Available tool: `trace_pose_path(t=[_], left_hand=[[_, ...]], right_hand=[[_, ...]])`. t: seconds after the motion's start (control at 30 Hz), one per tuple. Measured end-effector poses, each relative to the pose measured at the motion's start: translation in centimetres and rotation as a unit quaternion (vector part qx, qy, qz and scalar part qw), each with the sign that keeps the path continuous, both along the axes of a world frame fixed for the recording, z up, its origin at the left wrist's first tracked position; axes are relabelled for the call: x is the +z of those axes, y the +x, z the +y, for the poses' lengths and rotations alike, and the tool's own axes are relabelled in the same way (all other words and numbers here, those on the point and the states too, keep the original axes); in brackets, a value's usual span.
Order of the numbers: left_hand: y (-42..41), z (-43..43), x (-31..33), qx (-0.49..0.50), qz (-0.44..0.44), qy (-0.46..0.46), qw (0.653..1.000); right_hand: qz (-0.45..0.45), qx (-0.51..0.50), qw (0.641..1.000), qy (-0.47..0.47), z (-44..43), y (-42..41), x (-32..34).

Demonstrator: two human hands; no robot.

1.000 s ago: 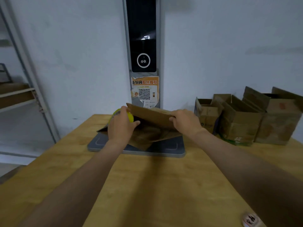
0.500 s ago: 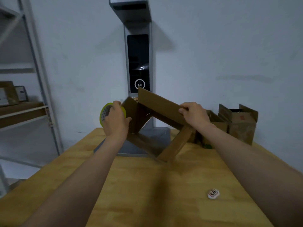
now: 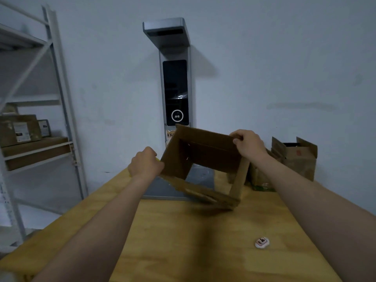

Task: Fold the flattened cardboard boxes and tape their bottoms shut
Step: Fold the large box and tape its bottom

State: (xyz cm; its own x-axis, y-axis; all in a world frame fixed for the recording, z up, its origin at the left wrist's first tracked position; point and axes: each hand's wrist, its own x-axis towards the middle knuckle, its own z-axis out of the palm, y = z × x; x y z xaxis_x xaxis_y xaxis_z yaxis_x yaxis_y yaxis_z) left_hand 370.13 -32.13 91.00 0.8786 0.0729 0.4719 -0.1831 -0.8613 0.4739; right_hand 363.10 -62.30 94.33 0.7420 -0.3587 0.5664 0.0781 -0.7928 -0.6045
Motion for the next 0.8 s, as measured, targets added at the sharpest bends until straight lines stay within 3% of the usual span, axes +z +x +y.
trace_pose_path(t=[0.2,0.33,0.5,0.67,0.8], left_hand=[[-0.1,-1.4,1.7,-0.063,0.031,-0.099,0.993],[-0.4,-2.6,2.9,-0.084,0.036,-0.128,0.988],[0.4,-3.5,4.2,-0.116,0.061,-0.178,0.975],[1.9,-4.4,3.3,-0.135,0.048,-0.197,0.970],[3.2,-4.7,0.3,-0.160,0.119,-0.148,0.969]], right_hand=[[0.071,0.037,0.994,-0.080,0.5,-0.5,-1.8],[0.168,0.069,0.963,-0.200,1.2,-0.9,-3.1],[0.073,0.092,0.969,-0.218,1.3,-1.0,-2.0],[0.093,0.143,0.960,-0.220,1.9,-0.2,-1.8],[0.132,0.196,0.947,-0.215,2.7,0.3,-4.0]])
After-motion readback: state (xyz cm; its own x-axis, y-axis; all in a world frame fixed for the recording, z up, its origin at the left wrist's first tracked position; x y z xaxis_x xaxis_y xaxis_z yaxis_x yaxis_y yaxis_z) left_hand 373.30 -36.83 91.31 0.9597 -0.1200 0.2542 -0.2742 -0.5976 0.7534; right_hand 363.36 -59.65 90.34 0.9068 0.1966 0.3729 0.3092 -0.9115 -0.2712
